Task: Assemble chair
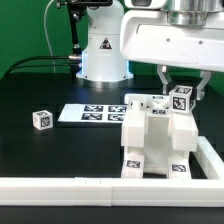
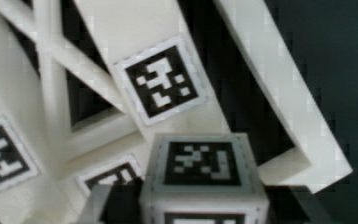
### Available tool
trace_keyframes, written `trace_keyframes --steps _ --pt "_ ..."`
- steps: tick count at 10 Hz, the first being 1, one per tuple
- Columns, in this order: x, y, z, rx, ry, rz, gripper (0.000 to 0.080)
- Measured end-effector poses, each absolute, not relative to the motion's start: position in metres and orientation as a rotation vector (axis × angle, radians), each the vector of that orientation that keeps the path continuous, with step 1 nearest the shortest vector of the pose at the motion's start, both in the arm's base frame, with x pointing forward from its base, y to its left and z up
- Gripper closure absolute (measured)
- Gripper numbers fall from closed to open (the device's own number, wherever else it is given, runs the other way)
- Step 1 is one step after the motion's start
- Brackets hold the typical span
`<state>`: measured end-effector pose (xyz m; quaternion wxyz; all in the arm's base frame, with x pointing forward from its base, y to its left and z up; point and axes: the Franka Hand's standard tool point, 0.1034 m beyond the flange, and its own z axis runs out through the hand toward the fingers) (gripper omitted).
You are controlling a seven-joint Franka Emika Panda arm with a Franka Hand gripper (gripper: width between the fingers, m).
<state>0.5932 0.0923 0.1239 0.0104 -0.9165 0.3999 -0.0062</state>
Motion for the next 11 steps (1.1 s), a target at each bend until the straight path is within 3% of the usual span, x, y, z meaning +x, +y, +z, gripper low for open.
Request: trace_keyframes --steps 6,9,11 --pt "0.5942 0.0974 0.1237 -2.339 1.975 0.043 0.0515" --pt "0.5938 0.0988 0.1232 -2.342 1.973 0.044 0.0515" --pt "0.5958 0.0984 0.1251 -2.517 1.737 0.031 0.0229"
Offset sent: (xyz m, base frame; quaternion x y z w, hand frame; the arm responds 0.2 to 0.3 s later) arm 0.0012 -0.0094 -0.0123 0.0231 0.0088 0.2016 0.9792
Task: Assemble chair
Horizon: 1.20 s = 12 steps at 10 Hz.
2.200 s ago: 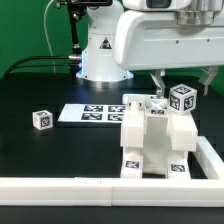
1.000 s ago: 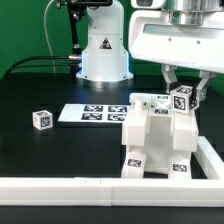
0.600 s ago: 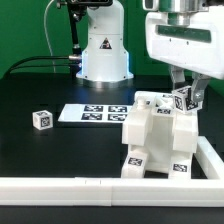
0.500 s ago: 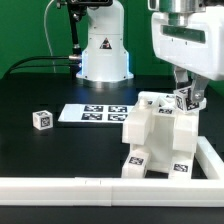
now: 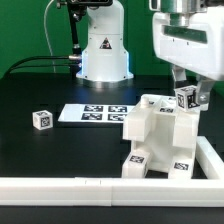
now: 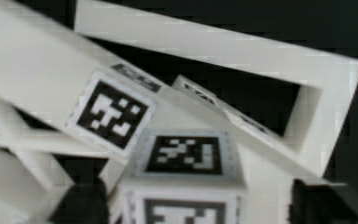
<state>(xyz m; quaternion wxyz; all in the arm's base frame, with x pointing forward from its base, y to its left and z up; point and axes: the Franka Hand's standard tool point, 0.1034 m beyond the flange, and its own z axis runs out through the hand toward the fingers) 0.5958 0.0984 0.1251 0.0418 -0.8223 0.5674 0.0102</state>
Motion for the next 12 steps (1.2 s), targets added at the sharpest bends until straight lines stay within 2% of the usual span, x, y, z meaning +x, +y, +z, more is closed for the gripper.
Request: trace_keyframes --steps 1,2,3,6,9,10,11,12 --pt "0.597 0.098 0.125 -2.607 1.59 0.02 0.0229" --pt "0.597 0.095 0.124 -2.734 1.359 0.01 0.0166" --pt "0.597 0.093 0.122 -2.811 1.193 0.005 0.0155" --pt "0.597 0.092 0.122 -2.929 0.881 -0.01 0.0151" --pt "0.595 0.109 0.115 -3.074 0.187 0.078 0.0151" --pt "0.595 0.108 0.116 -3.073 0.188 0.074 0.0151" --pt "0.595 0.107 0.115 -3.07 0.254 0.077 0.028" --pt "0.595 0.107 0.115 -3.067 0.297 0.079 0.028"
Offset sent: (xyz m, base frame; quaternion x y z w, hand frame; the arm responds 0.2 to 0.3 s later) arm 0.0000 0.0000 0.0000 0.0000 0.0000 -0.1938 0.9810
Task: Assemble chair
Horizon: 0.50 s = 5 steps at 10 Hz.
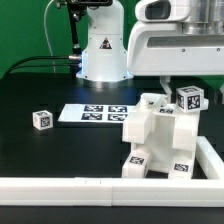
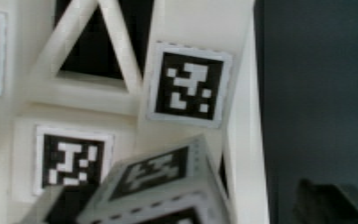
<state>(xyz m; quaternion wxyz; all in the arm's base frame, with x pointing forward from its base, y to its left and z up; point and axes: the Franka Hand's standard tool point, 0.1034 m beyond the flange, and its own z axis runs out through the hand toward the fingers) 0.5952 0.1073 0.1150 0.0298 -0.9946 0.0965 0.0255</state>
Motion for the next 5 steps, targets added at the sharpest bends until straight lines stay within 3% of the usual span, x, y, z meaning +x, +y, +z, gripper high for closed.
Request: trace_keyframes --steps 2,5 --pt "0.5949 0.1073 0.1145 -3.04 0.528 0.087 0.0535" --pt "0.5958 0.0999 0.1142 -2.973 0.853 0.09 0.0535"
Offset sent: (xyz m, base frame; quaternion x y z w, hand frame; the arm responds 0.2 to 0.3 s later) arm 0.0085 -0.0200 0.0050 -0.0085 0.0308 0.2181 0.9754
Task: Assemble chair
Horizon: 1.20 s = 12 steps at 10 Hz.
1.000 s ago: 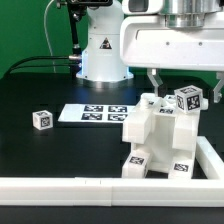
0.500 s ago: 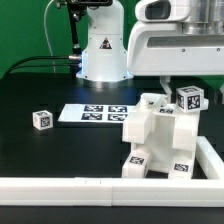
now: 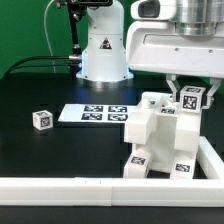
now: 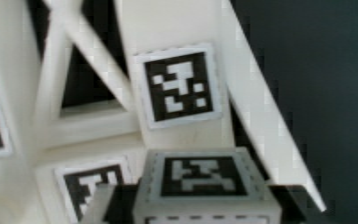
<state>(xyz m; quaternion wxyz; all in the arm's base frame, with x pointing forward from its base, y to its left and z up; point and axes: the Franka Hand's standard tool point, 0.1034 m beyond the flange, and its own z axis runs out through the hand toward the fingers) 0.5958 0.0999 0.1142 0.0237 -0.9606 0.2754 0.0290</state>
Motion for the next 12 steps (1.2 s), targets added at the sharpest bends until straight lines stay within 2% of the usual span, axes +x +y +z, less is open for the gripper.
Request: trace_keyframes --steps 5,8,9,10,11,12 --pt "0.594 0.108 0.113 -2.539 1.794 0.104 0.0534" --pt "0.596 0.109 0.113 -2.396 1.973 0.097 0.0534" --pt "0.596 0.109 0.113 -2.416 1.95 0.097 0.0476" --pt "0.596 0.109 0.113 -2.431 1.929 0.096 0.0293" --pt "0.596 0.11 0.113 -2.47 1.881 0.095 0.0293" --pt "0.598 0.114 0.118 -2.63 1.638 0.096 0.0176"
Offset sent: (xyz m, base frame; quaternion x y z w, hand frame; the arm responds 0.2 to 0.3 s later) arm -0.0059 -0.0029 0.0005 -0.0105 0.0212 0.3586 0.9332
